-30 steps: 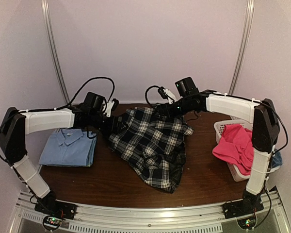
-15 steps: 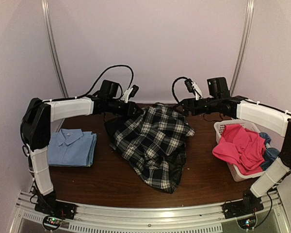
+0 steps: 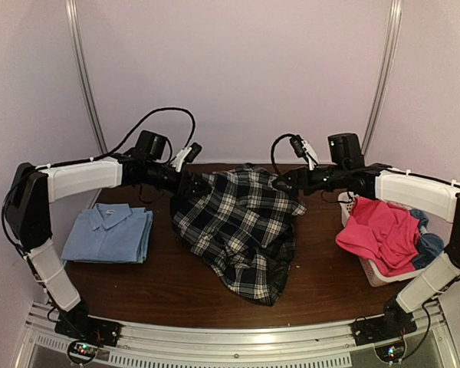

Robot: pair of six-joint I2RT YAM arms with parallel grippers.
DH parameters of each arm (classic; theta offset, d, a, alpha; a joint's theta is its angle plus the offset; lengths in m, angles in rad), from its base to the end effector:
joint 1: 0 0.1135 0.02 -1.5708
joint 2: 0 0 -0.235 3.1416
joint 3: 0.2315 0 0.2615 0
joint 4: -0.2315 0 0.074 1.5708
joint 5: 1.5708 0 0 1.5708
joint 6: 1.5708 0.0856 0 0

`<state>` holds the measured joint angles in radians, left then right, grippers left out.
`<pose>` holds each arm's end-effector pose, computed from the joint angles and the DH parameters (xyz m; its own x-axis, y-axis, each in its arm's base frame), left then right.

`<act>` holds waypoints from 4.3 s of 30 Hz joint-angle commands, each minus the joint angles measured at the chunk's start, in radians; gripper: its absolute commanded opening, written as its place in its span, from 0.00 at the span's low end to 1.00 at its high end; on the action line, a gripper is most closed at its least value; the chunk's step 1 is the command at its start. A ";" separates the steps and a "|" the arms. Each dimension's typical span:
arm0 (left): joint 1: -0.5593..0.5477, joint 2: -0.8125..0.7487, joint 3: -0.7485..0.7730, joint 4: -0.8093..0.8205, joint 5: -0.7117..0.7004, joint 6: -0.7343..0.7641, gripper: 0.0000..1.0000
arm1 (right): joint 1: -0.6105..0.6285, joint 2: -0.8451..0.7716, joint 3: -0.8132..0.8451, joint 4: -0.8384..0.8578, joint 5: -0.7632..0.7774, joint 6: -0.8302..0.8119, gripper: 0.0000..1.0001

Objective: Fold and stack the mixed laundry pile
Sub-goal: Pick up the crumpled shorts from the center of the board, then pass from the left arm to the right, then flatten out the crumpled skirt at the center of the board.

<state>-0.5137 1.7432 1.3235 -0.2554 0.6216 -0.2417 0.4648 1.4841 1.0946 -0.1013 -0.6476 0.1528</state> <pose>0.3494 -0.2544 0.2064 -0.7189 0.1822 -0.6708 0.6420 0.5440 -0.5402 0.3196 0.2180 0.2394 -0.5432 -0.1366 -0.8284 -0.7593 0.5011 0.4153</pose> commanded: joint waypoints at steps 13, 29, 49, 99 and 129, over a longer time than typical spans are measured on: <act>-0.011 -0.040 -0.122 -0.121 -0.153 0.312 0.39 | 0.014 -0.034 -0.015 0.060 -0.058 -0.040 0.81; 0.029 0.017 -0.119 -0.189 -0.203 0.429 0.27 | 0.035 -0.048 -0.032 0.094 -0.084 -0.069 0.81; -0.156 -0.298 -0.106 -0.039 -0.014 0.680 0.00 | 0.227 0.037 0.064 0.084 0.007 -0.294 0.82; 0.027 -0.606 -0.743 0.529 -0.371 -0.117 0.63 | 0.243 -0.105 0.249 -0.139 0.097 -0.401 0.00; -0.257 0.147 -0.039 0.464 -0.279 0.098 0.43 | 0.209 -0.166 0.486 -0.103 0.053 -0.364 0.00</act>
<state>-0.8036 1.9614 1.3518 0.2943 0.4938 -0.1684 0.7170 1.4460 1.5482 -0.3290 -0.5892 -0.2371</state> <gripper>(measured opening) 0.309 0.023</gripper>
